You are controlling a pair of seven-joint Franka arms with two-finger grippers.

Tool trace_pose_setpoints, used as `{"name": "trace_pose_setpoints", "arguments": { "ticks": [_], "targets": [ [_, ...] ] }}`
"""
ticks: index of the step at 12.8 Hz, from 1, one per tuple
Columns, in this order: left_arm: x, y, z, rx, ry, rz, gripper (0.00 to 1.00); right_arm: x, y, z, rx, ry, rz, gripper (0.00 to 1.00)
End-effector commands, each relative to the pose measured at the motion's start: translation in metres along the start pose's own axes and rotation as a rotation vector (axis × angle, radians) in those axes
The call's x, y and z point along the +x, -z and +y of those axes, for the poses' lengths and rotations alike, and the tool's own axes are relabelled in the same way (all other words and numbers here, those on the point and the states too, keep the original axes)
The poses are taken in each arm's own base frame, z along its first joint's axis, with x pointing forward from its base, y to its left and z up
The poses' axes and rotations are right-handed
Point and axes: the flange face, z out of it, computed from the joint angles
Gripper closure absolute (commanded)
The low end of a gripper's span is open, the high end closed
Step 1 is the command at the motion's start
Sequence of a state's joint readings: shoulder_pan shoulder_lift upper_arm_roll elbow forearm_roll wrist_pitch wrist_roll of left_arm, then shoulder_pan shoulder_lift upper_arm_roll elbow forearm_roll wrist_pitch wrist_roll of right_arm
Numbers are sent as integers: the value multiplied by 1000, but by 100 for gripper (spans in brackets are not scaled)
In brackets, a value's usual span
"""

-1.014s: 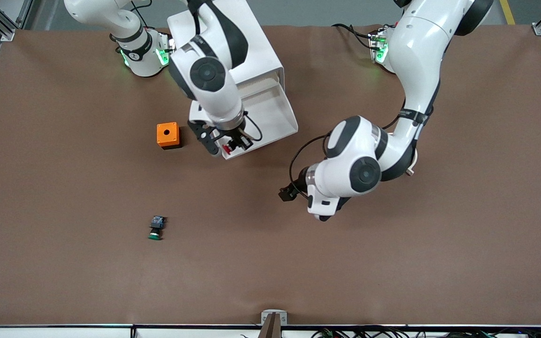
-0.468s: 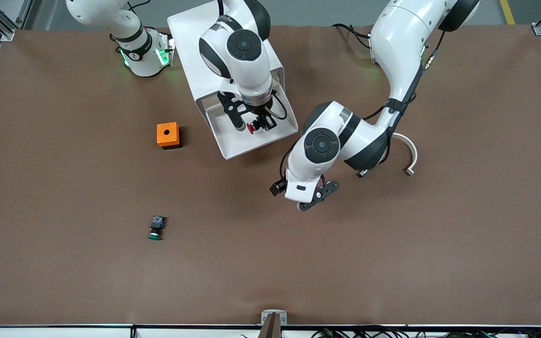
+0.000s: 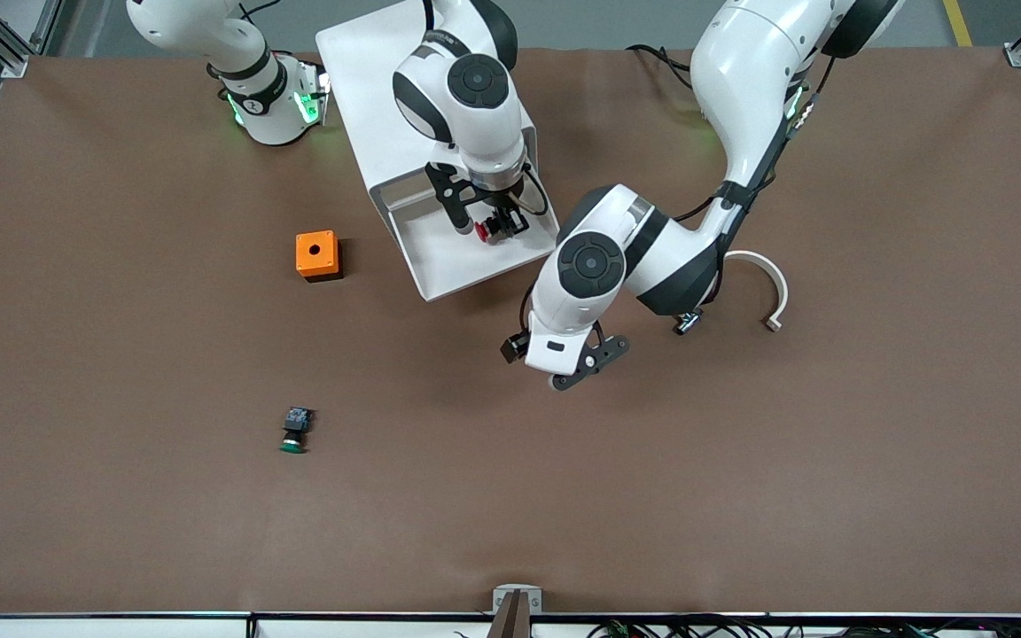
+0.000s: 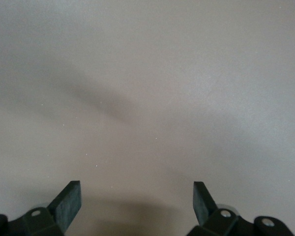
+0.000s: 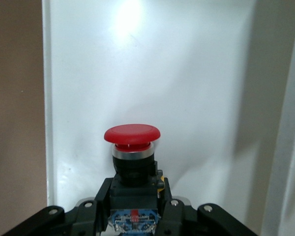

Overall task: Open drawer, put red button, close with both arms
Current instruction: 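Open the right gripper to release the red button in the drawer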

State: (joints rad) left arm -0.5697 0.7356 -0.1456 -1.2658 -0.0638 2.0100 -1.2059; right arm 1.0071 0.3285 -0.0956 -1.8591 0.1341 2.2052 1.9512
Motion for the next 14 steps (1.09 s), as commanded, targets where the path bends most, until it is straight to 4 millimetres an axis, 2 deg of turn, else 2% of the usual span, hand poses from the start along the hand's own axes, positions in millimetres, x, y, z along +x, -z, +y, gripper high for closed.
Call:
{"name": "trace_pose_setpoints", "arguments": {
  "ticks": [1,2,3,4,7,9,10,11,12,14],
  "targets": [
    [-3,0,-4,7,28,24,0,0,-4,3,1,-31,-2,99],
    [-3,0,-4,6,30,25,0,0,-3,3,1,-42,-2,82],
    [-4,0,-3,5,31,23,0,1,-3,2,0,-44,0,18],
    [-3,-1,-3,5,32,23,0,0,1,1,5,-41,-1,0],
    [-3,-7,-6,9,33,21,0,9,26,-17,32,3,-12,0],
    [-4,-11,-6,5,32,23,0,30,52,-29,-21,142,1,0],
    [-5,-14,-9,15,31,23,0,44,65,-34,-47,211,5,0],
    [-8,-20,-12,25,27,22,0,69,79,-41,-73,273,4,0],
    [-22,-27,-11,39,9,19,0,89,94,-44,-86,339,2,0],
    [-40,-33,-12,57,-5,17,0,144,128,-47,-90,453,-16,0]
  ]
}}
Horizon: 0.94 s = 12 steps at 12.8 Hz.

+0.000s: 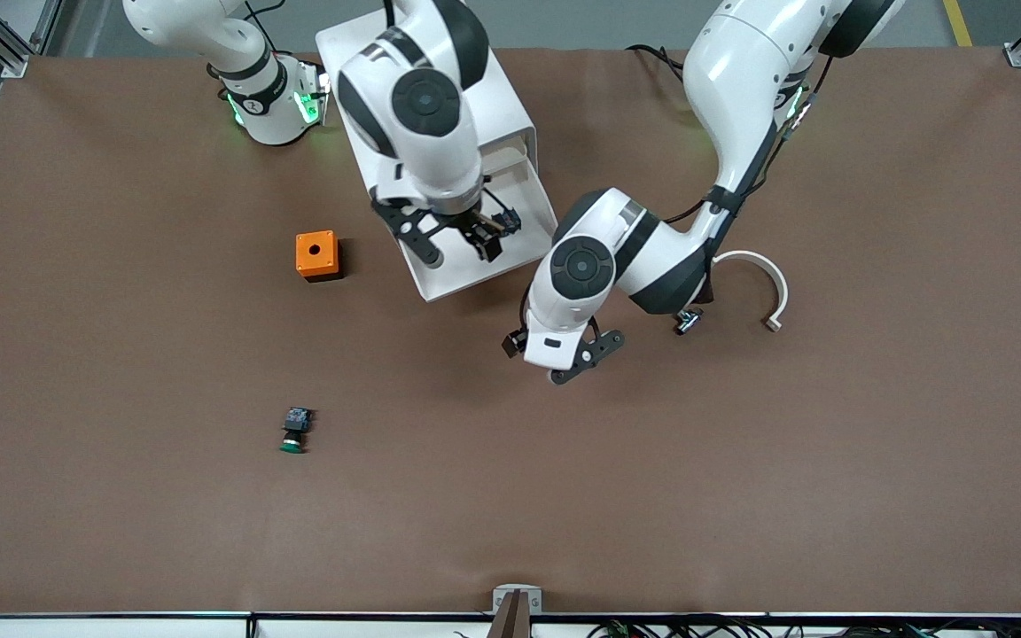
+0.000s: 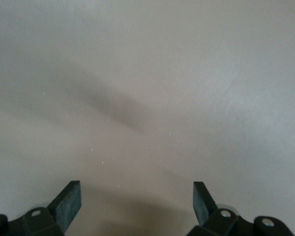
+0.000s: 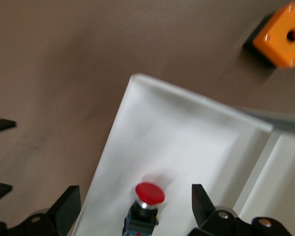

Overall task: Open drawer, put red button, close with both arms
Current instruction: 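Push the drawer shut with the left gripper while the right gripper withdraws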

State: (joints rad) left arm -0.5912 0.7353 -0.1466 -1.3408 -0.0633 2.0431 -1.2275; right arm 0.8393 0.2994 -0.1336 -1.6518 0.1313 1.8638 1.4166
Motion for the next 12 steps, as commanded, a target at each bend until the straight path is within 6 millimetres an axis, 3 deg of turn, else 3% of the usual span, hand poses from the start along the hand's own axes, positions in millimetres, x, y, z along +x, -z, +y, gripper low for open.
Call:
{"name": "trace_pose_setpoints", "arguments": {
  "ticks": [1,3,6,8,12],
  "targets": [
    [-35,1,-2,13,-13,32,0,62,46,31,6,158,-19,0],
    [-59,-4,2,24,-30,29,0,123,75,64,3,284,-15,0],
    [-95,-1,9,21,-57,29,0,200,100,117,-16,462,-18,0],
    [-122,-3,10,25,-91,14,0,244,115,155,-47,576,-1,0],
    [-156,-17,8,50,-124,-38,0,327,136,237,-16,737,-11,0]
  ]
}}
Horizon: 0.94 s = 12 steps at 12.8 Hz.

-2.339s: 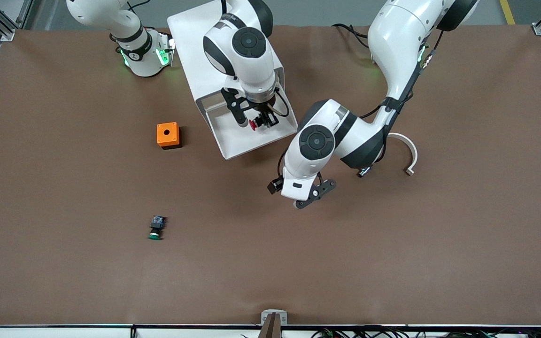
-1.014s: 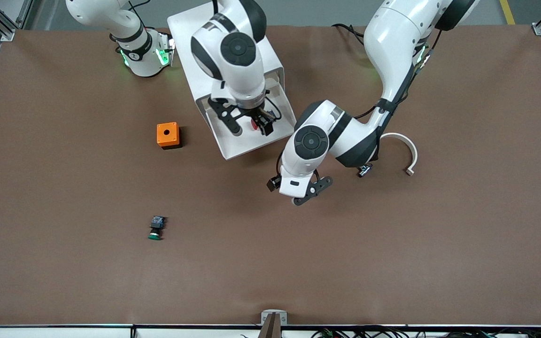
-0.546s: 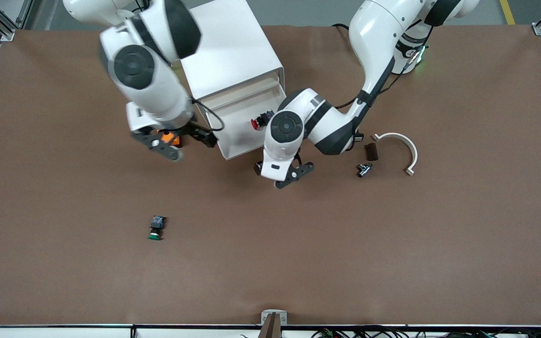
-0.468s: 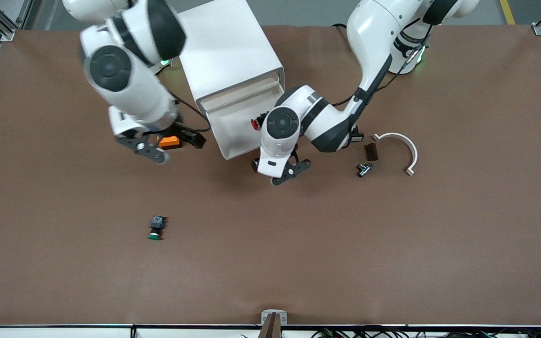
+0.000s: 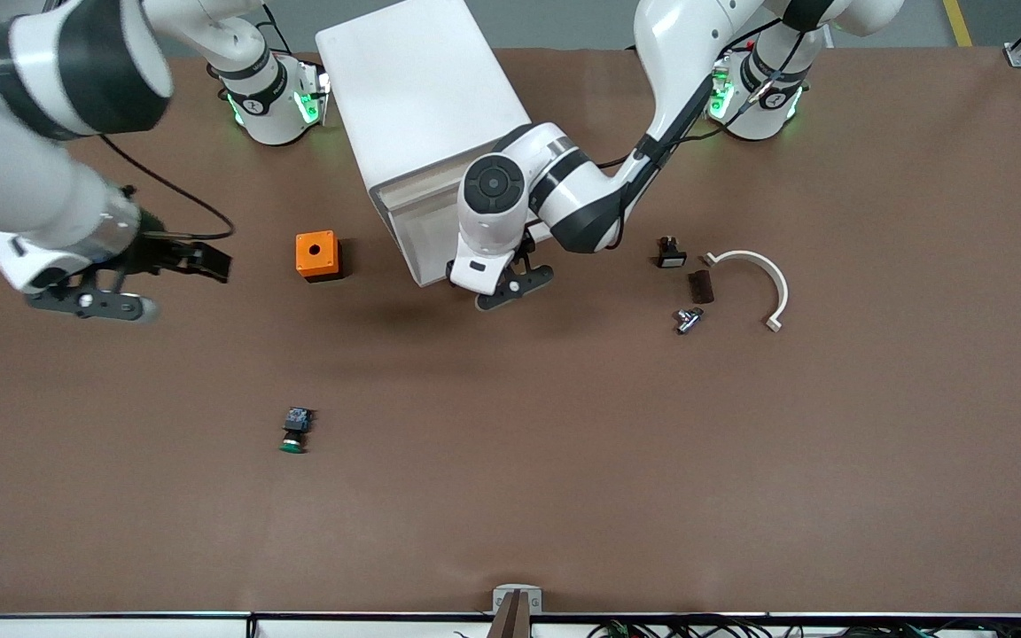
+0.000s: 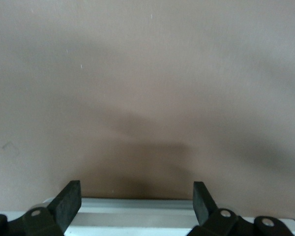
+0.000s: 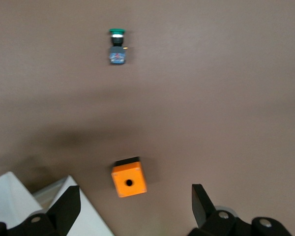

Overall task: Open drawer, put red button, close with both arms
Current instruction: 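Push the drawer shut with the left gripper while the right gripper withdraws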

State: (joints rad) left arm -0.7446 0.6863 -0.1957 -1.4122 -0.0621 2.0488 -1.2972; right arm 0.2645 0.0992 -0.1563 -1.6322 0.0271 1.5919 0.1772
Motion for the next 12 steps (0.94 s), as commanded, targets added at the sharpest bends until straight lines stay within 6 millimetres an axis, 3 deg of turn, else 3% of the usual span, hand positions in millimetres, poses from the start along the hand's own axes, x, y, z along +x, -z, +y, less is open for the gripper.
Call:
{"name": "trace_pose_setpoints", "arguments": {
  "ticks": [1,3,4,10,12],
  "targets": [
    [-25,-9,-7,18,2,-41,0,-5,11,64,11,68,-5,0],
    [-31,-11,-7,9,31,-103,0,-6,19,103,21,106,-15,0],
    [-36,-11,-6,2,43,-137,0,-9,36,115,24,101,-4,0],
    [-48,-20,-5,-17,111,-267,0,-10,52,124,22,78,17,0],
    [-50,-23,-5,-21,137,-314,0,-7,66,125,19,80,46,0]
  ]
}}
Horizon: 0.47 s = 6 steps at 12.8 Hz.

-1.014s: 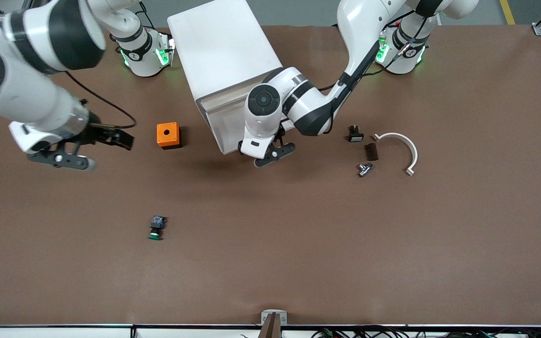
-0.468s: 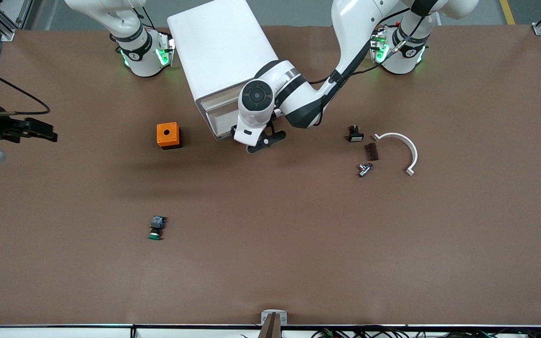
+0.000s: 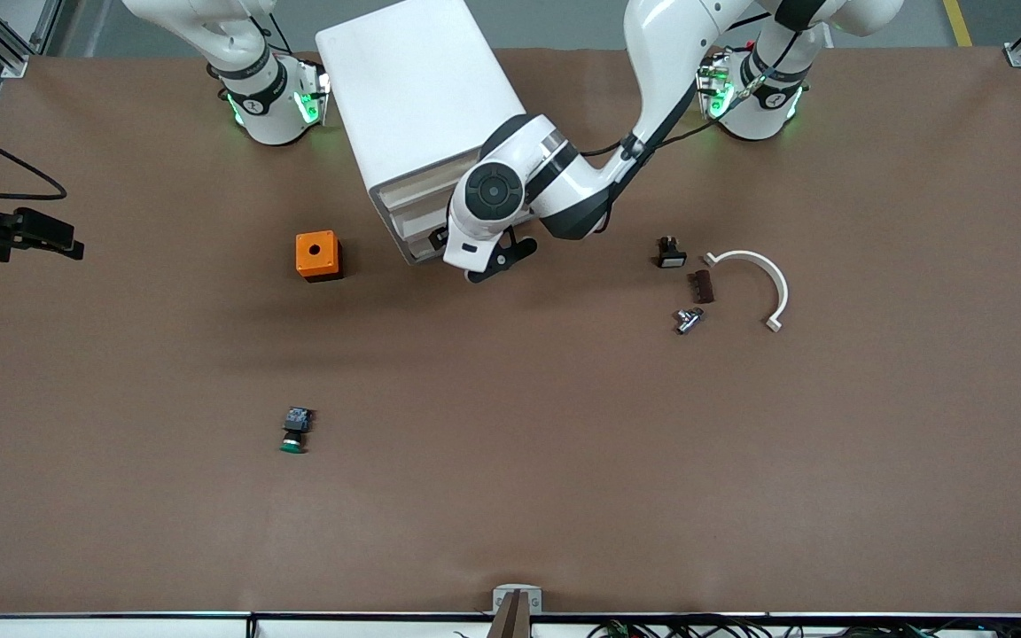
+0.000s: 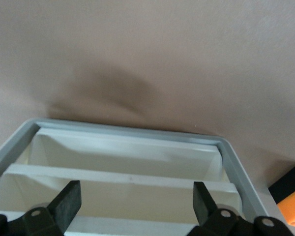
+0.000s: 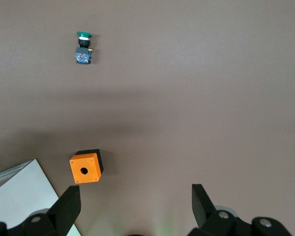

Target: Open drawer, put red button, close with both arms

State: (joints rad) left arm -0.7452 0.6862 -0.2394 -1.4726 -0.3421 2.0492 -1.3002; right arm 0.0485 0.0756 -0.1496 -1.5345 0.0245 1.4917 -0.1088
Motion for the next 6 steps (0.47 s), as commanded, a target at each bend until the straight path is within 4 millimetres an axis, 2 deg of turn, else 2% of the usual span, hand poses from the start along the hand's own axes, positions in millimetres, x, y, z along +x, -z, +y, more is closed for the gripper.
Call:
{"name": "trace_pose_setpoints", "arguments": {
  "ticks": [1,6],
  "targets": [
    [-9,-2,-4,-17,40,-56,0,2,16,3,-15,-6,14,0],
    [-6,-9,-8,-26,104,-151,0,-4,19,6,0,-25,-7,0]
  ]
}}
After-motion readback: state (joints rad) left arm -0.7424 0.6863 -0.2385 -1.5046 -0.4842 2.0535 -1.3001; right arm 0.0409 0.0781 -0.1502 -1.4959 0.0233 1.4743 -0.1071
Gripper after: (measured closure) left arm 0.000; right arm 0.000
